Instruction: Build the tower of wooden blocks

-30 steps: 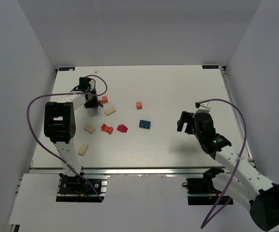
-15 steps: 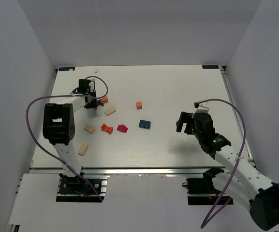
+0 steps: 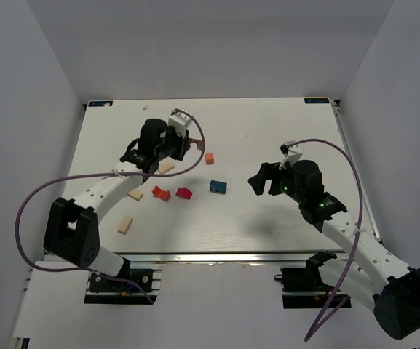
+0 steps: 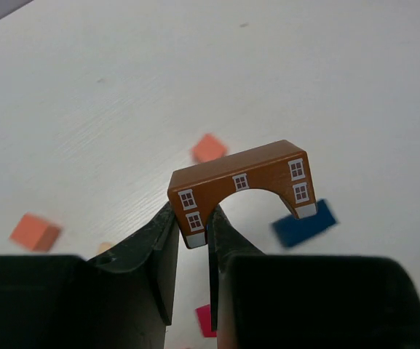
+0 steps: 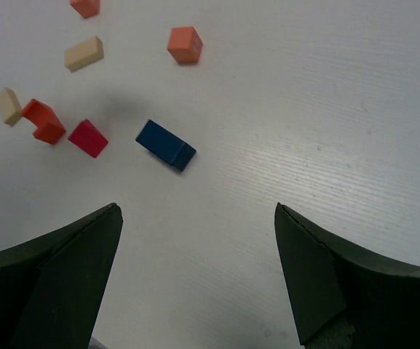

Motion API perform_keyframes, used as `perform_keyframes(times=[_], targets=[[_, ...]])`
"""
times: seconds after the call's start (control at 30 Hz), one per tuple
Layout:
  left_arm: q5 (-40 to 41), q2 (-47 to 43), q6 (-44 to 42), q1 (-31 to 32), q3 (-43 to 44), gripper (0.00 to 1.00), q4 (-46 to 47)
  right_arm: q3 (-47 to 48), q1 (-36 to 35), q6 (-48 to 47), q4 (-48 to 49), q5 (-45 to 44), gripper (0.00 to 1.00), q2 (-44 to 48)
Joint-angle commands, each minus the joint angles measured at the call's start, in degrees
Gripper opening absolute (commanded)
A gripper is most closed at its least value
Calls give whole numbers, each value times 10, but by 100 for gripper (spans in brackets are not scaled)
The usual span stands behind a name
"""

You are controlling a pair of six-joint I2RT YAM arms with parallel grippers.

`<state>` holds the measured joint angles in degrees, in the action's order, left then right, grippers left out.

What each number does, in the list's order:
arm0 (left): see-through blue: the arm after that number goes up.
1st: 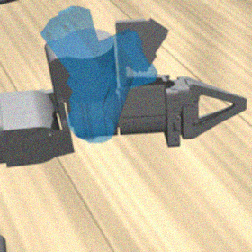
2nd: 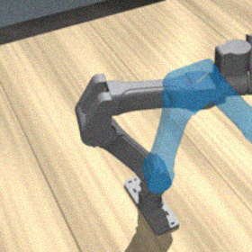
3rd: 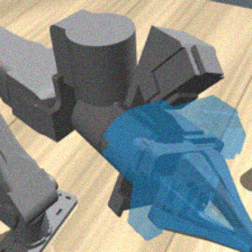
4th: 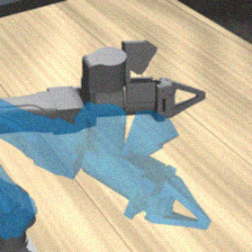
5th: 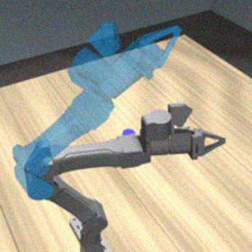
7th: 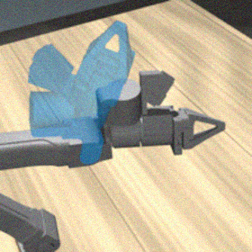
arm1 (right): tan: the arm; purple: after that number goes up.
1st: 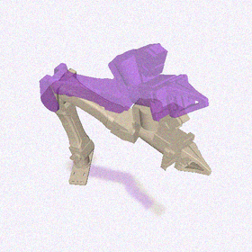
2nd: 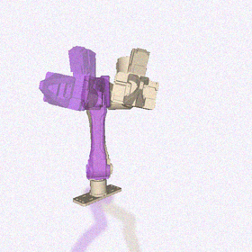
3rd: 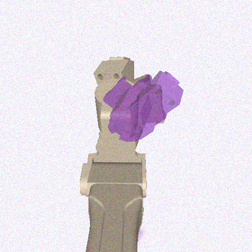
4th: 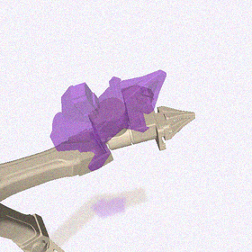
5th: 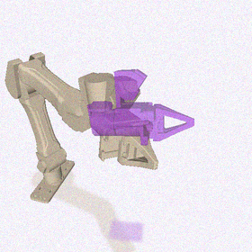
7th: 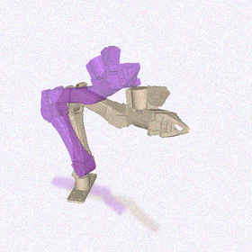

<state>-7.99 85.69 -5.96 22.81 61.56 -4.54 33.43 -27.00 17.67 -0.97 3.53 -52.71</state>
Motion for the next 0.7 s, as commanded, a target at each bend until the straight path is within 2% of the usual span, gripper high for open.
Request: perform_keyframes(times=[0.0, 0.13, 0.3, 0.4, 0.67], targets=[[-98, -39, -16, 33, -28, 0, 41, 51, 1, -11, 55, 40, 89, -8], [-74, -66, -41, 132, -48, 0, 70, 99, 1, -3, 43, 72, 89, -21], [-69, -62, -106, 214, -30, 0, 13, 138, 1, 5, 11, 185, 89, -31], [-64, -66, -127, 247, -33, 0, 15, 132, 1, 21, 13, 243, 89, -32], [-48, -75, -136, 274, -43, 0, 59, 118, 1, 37, -11, 272, 84, -41]])
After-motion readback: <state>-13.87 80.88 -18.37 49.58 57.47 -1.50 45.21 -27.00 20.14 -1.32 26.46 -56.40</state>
